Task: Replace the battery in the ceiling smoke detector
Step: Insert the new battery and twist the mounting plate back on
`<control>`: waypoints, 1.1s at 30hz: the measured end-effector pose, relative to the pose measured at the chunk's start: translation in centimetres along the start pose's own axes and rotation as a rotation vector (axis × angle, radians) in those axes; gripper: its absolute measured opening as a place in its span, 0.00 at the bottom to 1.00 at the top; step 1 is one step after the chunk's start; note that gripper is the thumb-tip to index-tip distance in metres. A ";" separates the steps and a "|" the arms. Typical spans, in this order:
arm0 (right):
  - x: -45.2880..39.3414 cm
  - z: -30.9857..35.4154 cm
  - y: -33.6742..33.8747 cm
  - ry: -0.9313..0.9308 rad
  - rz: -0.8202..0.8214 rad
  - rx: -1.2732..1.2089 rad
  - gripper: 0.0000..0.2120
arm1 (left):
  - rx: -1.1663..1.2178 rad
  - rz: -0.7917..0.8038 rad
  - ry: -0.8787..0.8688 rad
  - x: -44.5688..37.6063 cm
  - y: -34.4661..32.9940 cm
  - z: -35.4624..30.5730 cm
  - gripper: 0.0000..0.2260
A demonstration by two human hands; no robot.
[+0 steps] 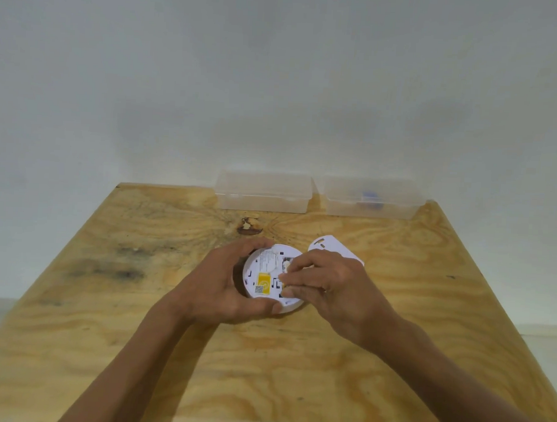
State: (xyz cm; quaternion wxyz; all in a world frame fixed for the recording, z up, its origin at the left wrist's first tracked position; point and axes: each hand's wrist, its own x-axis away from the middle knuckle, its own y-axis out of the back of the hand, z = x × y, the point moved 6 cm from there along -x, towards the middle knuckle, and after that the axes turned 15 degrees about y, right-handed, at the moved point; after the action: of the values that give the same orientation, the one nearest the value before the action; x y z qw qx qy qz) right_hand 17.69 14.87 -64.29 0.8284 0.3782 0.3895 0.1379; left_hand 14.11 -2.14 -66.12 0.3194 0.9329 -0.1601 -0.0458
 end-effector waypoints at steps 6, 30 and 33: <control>-0.4 -0.9 0.6 -0.043 -0.035 -0.072 0.11 | 0.041 -0.027 -0.027 -0.2 0.0 0.2 0.38; -2.6 -0.9 1.7 -0.349 0.020 0.028 0.18 | 0.060 -0.080 -0.097 -0.2 -0.5 0.2 0.36; -1.8 -2.4 3.5 -0.654 -0.182 -0.047 0.22 | 0.058 -0.083 -0.077 -0.2 -0.5 0.4 0.39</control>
State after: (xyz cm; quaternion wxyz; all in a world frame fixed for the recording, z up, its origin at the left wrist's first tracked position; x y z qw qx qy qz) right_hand 14.91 17.57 -61.70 0.9268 0.3470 0.1321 -0.0565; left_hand 13.97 -1.95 -66.77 0.2837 0.9452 -0.1346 -0.0900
